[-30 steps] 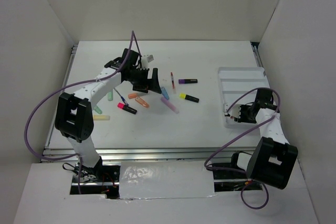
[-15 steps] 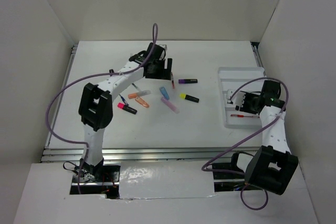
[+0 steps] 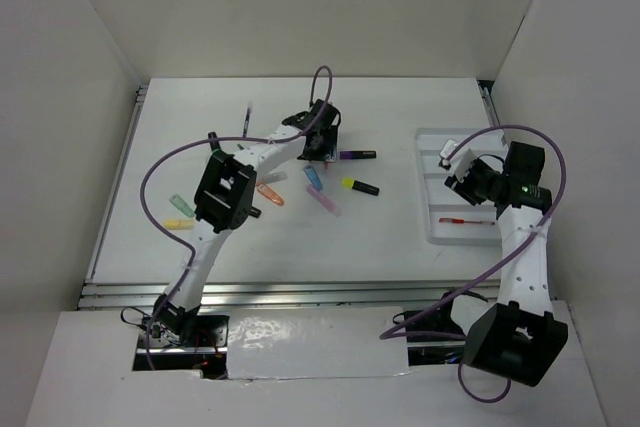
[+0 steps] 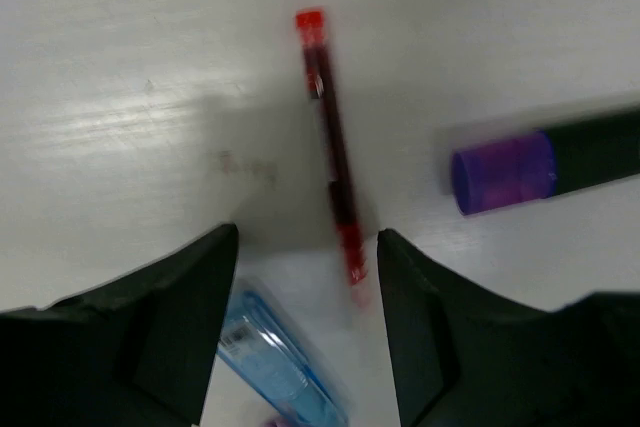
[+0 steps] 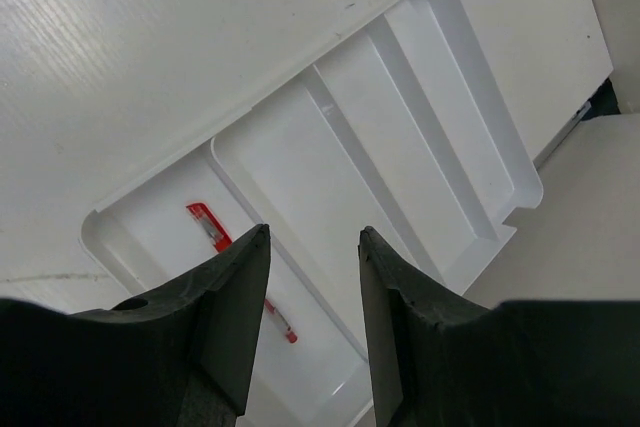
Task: Sort the stationery into containers
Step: Grab a piece of stationery with the left arm
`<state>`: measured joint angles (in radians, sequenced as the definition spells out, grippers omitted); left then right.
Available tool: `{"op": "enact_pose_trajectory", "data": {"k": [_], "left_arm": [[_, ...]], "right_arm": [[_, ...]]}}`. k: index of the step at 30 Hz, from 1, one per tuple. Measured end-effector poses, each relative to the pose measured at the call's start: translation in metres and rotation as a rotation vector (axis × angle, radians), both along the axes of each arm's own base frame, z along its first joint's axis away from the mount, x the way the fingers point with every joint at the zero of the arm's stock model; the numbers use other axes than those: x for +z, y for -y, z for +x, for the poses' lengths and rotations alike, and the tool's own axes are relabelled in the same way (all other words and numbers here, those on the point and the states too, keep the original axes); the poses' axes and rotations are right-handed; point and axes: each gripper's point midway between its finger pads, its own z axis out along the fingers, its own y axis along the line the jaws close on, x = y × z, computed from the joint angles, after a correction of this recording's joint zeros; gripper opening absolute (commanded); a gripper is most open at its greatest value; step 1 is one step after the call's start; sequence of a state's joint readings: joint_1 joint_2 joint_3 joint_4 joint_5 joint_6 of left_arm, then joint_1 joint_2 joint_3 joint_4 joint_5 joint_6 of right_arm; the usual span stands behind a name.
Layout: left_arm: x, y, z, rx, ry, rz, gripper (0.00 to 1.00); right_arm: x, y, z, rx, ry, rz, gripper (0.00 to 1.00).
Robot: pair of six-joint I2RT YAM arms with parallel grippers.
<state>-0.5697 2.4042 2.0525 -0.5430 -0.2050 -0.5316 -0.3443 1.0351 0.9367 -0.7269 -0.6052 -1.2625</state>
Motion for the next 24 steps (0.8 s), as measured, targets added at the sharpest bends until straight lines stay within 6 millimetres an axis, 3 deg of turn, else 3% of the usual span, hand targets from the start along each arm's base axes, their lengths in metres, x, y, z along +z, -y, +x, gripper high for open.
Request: {"op": "enact_pose_trajectory", "data": {"k": [7, 11, 17, 23, 24], "left_arm": [[0.001, 0.005, 0.01, 0.001, 0.031, -0.023, 0.7], [-0.001, 0.009, 0.013, 0.001, 0.043, -0.022, 0.54], [-0.006, 0.008, 0.017, 0.015, 0.064, 0.004, 0.47], [-0.007, 0.008, 0.02, 0.008, 0.067, -0.008, 0.29], [-0.007, 0.01, 0.02, 0.0, 0.065, -0.016, 0.21]], "right_arm": [[0.003, -0.003, -0.004, -0.006, 0.008, 0.01, 0.48], [0.002, -0.004, -0.004, -0.005, 0.006, 0.011, 0.47], [0.001, -0.006, -0.005, 0.004, 0.004, 0.012, 0.47], [0.003, -0.019, -0.006, 0.067, 0.022, -0.007, 0.46], [0.003, -0.024, -0.008, 0.088, 0.028, -0.014, 0.46]]}}
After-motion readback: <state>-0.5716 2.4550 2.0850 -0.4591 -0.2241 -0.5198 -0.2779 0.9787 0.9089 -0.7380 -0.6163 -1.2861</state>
